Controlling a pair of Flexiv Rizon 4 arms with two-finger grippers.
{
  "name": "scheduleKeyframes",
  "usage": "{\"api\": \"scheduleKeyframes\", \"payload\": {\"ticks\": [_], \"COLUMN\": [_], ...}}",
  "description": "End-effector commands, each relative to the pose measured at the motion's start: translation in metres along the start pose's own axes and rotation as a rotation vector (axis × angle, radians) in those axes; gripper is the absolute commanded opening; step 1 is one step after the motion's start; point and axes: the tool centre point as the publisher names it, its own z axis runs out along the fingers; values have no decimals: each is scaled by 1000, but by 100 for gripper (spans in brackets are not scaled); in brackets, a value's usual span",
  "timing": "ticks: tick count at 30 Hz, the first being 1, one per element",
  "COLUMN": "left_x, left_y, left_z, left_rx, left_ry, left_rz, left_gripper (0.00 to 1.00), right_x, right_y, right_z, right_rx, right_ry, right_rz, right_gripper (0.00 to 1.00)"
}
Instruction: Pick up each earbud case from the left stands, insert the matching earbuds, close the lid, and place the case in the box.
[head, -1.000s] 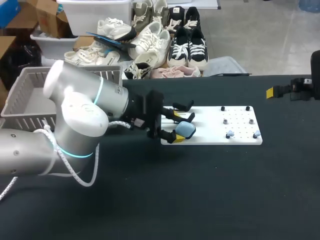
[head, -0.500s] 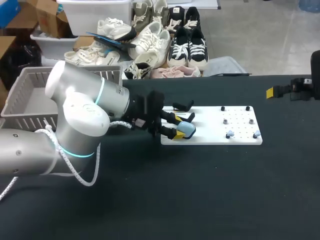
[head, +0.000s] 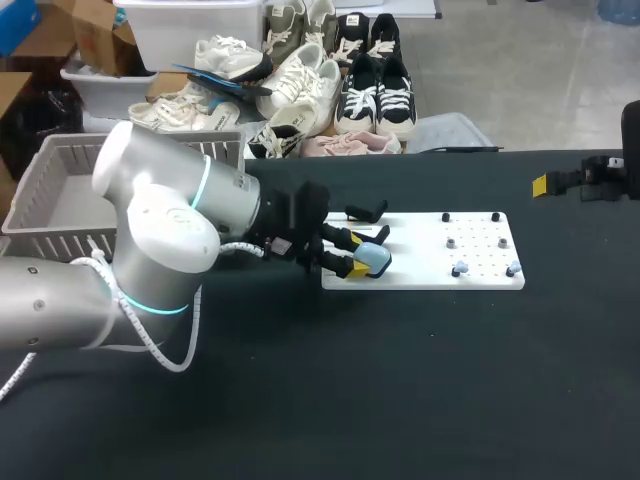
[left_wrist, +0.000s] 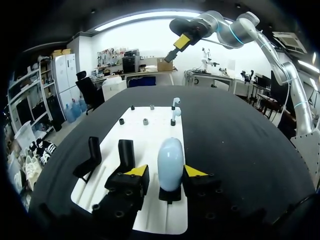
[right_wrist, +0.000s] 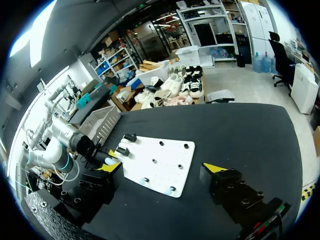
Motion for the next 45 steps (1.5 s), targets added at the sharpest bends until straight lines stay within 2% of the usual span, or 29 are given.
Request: {"api": "scheduleKeyframes", "payload": {"ticks": [1,4,7,10,17,19,20,24,29,35,45], "left_x": [0,0,1,1,1,1,1,0,-2,-9,-39], "left_y": [2,0,0,-1,-3,-4,-4,-2,-2,-4,-2], "left_z": [1,1,2,2,1,1,1,0,-2,-4,-19], "left_rx": [6,8,9,10,22,23,24,19,11,8,6], "left_ry": [2,2,2,2,2,2,2,2,-4,-11,-34], "left_rz": [2,4,5,6,8,8,9,6,11,20,-6], "left_gripper": [41,38,30,28,12,11,3,6,0,0,0], "right_x": [0,0,0,0,0,0,0,0,0,0,0], "right_y": [-1,-1,-1,-1,-1,-1,-1,-1,-1,-1,-1], "right_z": [1,1,1,1,1,1,1,1,1,1,1], "right_rx": [-3,-3,-3,-3,-3,-3,-3,-3,-3,-3,-3], "right_ry": [1,1,1,1,1,1,1,1,1,1,1], "right_rz": [-1,-1,-1,-1,-1,-1,-1,-1,-1,-1,-1], "right_gripper": [100,100,100,100,100,100,100,100,100,100,100]}}
